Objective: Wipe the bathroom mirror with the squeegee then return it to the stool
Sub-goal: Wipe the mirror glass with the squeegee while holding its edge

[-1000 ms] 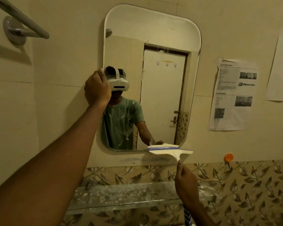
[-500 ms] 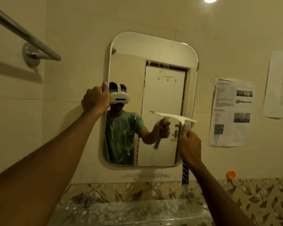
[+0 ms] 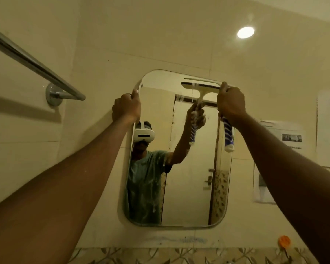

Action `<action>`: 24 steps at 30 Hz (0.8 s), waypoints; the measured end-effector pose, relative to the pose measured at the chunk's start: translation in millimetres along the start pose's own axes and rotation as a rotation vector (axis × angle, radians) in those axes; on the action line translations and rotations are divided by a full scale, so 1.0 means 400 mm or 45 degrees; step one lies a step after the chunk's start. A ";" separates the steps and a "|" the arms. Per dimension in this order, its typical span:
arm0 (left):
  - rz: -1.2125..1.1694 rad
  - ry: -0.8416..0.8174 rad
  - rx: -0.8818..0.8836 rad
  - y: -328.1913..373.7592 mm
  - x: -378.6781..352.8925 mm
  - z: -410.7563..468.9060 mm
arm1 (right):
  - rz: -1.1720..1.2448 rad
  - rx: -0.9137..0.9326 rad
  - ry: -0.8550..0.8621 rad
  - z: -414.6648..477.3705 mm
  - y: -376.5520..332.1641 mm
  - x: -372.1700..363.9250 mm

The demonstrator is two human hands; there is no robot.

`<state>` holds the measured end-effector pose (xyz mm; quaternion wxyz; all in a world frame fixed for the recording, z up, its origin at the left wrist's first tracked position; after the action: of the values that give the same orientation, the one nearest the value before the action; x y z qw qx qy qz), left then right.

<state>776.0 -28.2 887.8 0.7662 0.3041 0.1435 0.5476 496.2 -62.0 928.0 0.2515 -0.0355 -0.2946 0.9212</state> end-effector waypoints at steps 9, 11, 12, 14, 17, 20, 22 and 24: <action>0.039 -0.003 -0.177 -0.027 -0.022 0.034 | -0.078 0.038 -0.156 -0.187 0.131 -0.087; 0.044 0.045 -0.187 -0.030 -0.023 0.034 | -0.104 0.025 -0.189 -0.275 0.180 -0.098; 0.043 0.058 -0.184 -0.031 -0.025 0.032 | -0.122 0.025 -0.202 -0.301 0.187 -0.095; 0.042 0.088 -0.195 -0.028 -0.026 0.023 | -0.106 0.041 -0.221 -0.292 0.163 -0.079; 0.048 0.163 -0.197 -0.028 -0.031 0.011 | -0.051 0.147 -0.116 -0.176 0.063 -0.047; 0.044 0.216 -0.225 -0.041 -0.040 0.016 | 0.001 0.106 -0.041 -0.036 -0.025 -0.039; 0.050 0.236 -0.262 -0.043 -0.042 0.020 | -0.036 0.079 -0.058 0.010 -0.035 -0.046; 0.042 0.252 -0.276 -0.045 -0.045 0.024 | -0.070 0.094 -0.086 -0.004 -0.012 -0.055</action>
<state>788.2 -51.7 882.0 0.7674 0.1666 0.1534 0.5999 517.9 -68.5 927.3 0.2676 0.0130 -0.2698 0.9249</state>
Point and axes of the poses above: each hand's wrist, its own z-axis towards the middle knuckle, its own x-axis out of the back of the hand, y = z × x, the point moved 3 cm from there along z, towards the middle knuckle, and after that the axes turned 4 degrees about z, right-handed, at the moved point
